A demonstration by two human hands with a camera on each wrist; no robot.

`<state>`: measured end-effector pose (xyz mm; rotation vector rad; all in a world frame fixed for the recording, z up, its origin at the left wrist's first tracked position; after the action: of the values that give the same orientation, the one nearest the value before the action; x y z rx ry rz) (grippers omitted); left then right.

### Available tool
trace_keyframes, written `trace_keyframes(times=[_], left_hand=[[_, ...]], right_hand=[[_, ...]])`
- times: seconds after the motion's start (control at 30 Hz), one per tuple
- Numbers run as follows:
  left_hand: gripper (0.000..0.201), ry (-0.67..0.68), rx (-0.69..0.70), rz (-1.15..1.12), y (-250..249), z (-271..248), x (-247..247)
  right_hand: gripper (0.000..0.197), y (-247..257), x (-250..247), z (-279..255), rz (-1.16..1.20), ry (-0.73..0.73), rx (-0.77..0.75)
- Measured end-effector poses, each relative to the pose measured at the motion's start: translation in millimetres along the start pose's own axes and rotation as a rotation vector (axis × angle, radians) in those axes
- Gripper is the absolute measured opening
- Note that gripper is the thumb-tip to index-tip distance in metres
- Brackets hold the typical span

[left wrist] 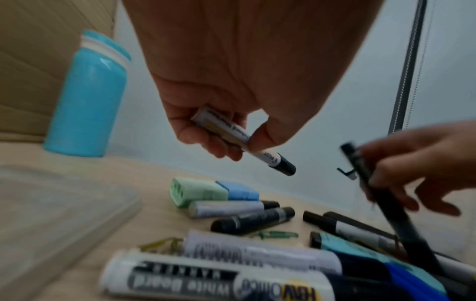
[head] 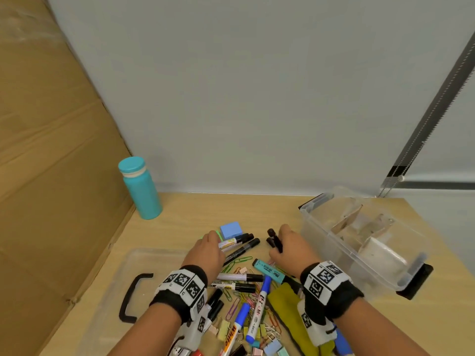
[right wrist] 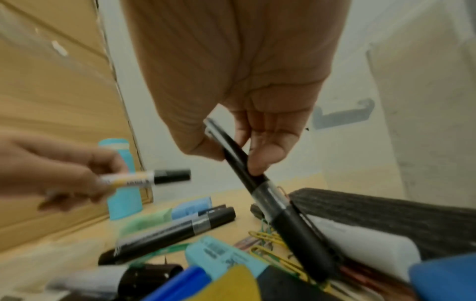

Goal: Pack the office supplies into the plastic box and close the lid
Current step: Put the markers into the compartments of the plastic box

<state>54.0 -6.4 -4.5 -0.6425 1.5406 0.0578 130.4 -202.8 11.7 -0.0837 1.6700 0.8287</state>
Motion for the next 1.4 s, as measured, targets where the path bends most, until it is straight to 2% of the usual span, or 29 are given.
trace_keyframes(times=[0.13, 0.23, 0.37, 0.47, 0.57, 0.63, 0.7, 0.9, 0.97, 1.07, 1.13, 1.23, 1.3, 1.33, 1.4], left_hand=[[0.034, 0.122, -0.044, 0.112, -5.7, 12.4, 26.8], [0.040, 0.167, -0.083, 0.239, -4.4, 16.7, 36.4], [0.039, 0.171, -0.111, 0.355, -6.4, 17.7, 39.6], [0.035, 0.160, -0.131, 0.383, -7.9, 16.1, 37.5], [0.032, 0.177, -0.140, 0.352, -6.7, 12.7, 34.0], [0.032, 0.181, -0.147, 0.297, -4.6, 8.7, 29.9], [0.031, 0.162, -0.149, 0.216, -2.5, 3.9, 24.3], [0.030, 0.133, -0.108, -0.012, 2.8, -19.8, 9.2], [0.030, 0.144, -0.109, -0.085, 6.1, -25.5, 6.9], [0.034, 0.184, -0.099, -0.187, 9.7, -33.1, 5.2], [0.031, 0.204, -0.077, -0.256, 12.4, -37.4, 3.2], [0.026, 0.230, -0.071, -0.352, 21.9, -44.5, 1.7], [0.021, 0.241, -0.067, -0.399, 26.9, -48.9, 1.8], [0.017, 0.244, -0.066, -0.410, 28.4, -51.0, 1.9], [0.013, 0.243, -0.068, -0.415, 29.6, -54.0, 2.0]], right_hand=[[0.036, 4.7, -25.9, -27.9, 0.207, -0.173, -0.118], [0.041, 4.2, -36.7, -48.5, 0.228, -0.245, -0.195], [0.022, -0.2, -56.7, -69.8, 0.243, -0.340, -0.258], [0.014, -0.6, -87.1, -86.5, 0.249, -0.475, -0.267], [0.012, -8.2, -123.1, -98.8, 0.145, -0.631, -0.238], [0.012, -18.3, -140.2, -100.5, 0.029, -0.685, -0.214], [0.013, -34.5, -145.8, -93.7, -0.119, -0.643, -0.142], [0.020, -73.4, -120.7, -53.4, -0.363, -0.260, 0.131], [0.025, -77.8, -111.1, -40.5, -0.362, -0.126, 0.199], [0.033, -76.9, -101.5, -31.3, -0.228, 0.009, 0.250], [0.038, -75.1, -105.6, -35.4, -0.207, -0.009, 0.247], [0.040, -68.8, -117.1, -53.2, -0.187, -0.221, 0.173], [0.031, -51.6, -118.1, -67.4, -0.182, -0.404, 0.026], [0.027, -39.0, -113.8, -72.3, -0.192, -0.440, -0.069], [0.021, -16.3, -90.5, -73.5, -0.214, -0.343, -0.213]])
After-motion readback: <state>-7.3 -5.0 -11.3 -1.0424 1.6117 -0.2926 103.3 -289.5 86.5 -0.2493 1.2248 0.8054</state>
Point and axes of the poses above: each hand's wrist, its own z-axis towards the middle knuckle, its own x-axis out of the palm, y = z × x, the point moved 5 cm from there along z, towards the middle knuckle, and after that the axes turned 11 degrees about -x, right-handed, at the moved point
